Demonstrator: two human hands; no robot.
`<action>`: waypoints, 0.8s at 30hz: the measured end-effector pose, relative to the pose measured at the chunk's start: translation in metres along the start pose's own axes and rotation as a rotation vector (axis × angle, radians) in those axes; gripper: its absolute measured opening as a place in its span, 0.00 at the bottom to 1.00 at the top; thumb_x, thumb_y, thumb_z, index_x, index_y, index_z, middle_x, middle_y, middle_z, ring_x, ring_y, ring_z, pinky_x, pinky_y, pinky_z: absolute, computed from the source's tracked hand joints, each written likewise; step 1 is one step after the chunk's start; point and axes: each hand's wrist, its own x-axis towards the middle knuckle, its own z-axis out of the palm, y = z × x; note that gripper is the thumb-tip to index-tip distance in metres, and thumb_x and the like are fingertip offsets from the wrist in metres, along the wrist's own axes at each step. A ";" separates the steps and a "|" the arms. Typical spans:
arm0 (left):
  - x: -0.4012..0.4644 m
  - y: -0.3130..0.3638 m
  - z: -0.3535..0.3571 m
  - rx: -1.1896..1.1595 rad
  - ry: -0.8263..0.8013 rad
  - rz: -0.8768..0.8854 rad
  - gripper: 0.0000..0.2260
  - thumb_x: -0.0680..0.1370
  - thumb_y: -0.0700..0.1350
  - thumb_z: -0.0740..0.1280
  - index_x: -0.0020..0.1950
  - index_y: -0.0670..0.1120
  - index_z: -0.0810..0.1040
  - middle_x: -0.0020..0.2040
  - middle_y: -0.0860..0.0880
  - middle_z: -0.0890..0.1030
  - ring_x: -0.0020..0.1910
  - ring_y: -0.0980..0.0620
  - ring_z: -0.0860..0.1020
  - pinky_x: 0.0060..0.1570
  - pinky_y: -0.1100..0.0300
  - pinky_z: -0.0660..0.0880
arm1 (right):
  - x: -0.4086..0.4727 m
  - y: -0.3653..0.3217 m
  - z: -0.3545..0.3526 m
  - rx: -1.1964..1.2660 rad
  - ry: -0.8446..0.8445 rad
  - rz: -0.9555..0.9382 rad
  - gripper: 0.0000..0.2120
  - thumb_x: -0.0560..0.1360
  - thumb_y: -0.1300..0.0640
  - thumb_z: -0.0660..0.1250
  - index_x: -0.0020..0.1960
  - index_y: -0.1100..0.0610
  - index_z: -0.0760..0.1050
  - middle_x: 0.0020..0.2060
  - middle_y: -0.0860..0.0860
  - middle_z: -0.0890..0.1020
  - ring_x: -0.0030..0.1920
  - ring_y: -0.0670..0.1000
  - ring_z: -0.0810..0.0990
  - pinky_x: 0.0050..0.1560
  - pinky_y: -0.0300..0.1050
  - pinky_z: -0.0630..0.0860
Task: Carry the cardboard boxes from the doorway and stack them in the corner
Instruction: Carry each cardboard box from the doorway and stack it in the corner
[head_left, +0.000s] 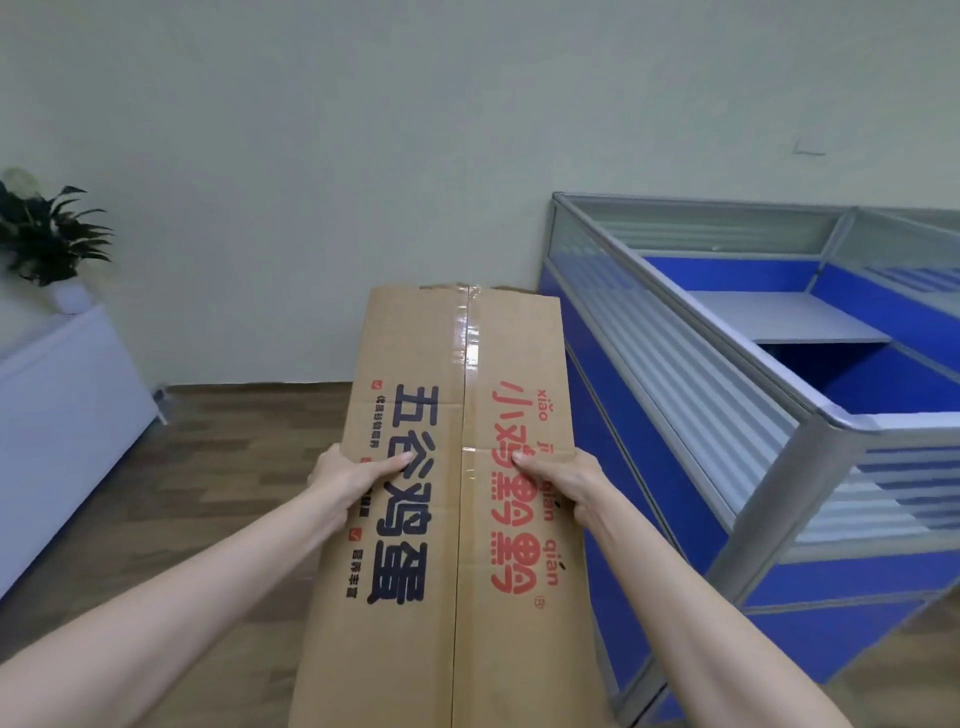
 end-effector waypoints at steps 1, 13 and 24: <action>0.029 0.011 0.013 0.009 0.003 -0.008 0.34 0.62 0.56 0.83 0.62 0.47 0.75 0.52 0.45 0.84 0.50 0.45 0.83 0.55 0.44 0.79 | 0.033 -0.009 -0.005 -0.003 -0.004 0.001 0.26 0.64 0.50 0.84 0.58 0.56 0.81 0.47 0.52 0.88 0.48 0.53 0.87 0.42 0.47 0.79; 0.311 0.207 0.133 -0.047 -0.028 -0.029 0.38 0.55 0.56 0.84 0.60 0.46 0.76 0.51 0.43 0.86 0.49 0.43 0.85 0.54 0.42 0.81 | 0.346 -0.194 -0.060 0.014 -0.015 -0.037 0.21 0.66 0.52 0.83 0.55 0.56 0.80 0.49 0.53 0.87 0.50 0.53 0.85 0.47 0.48 0.78; 0.590 0.320 0.221 -0.114 -0.173 -0.043 0.44 0.51 0.57 0.84 0.63 0.44 0.74 0.51 0.41 0.86 0.48 0.41 0.86 0.48 0.44 0.82 | 0.608 -0.309 -0.068 0.044 0.067 -0.052 0.17 0.67 0.54 0.82 0.51 0.57 0.79 0.46 0.54 0.86 0.44 0.52 0.85 0.37 0.45 0.78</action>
